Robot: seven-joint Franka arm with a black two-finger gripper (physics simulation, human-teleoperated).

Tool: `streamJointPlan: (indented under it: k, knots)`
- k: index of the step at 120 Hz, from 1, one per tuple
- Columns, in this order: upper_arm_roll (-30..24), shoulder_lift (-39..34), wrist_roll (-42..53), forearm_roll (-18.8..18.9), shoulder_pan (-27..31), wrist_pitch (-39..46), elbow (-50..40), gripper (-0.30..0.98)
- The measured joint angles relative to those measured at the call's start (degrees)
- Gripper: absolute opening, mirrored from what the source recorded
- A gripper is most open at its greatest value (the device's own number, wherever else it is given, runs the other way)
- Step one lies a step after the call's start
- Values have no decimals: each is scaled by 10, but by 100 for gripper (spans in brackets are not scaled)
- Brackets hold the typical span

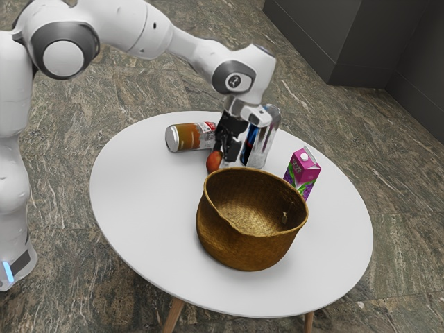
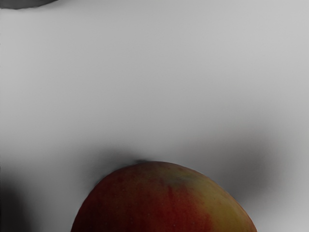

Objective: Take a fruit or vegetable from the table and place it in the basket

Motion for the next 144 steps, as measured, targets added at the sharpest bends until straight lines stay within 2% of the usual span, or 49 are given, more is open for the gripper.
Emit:
streamJointPlan:
  k: [42, 49, 66, 82, 102, 110, 121, 144]
  knots:
    - [0, 13, 3, -7, 1, 6, -3, 68]
    - [0, 14, 3, -8, 1, 7, -3, 63]
    - [0, 15, -1, -6, 1, 8, -2, 40]
    - [-1, 1, -9, -1, -8, 5, -2, 38]
    - [-9, -63, -29, 17, -47, -44, 32, 36]
    - [-33, -71, -41, 38, -50, -88, 97, 34]
    - [-92, -62, -59, 72, -39, -146, 176, 36]
    - [-245, 4, -90, 123, -25, -210, 252, 35]
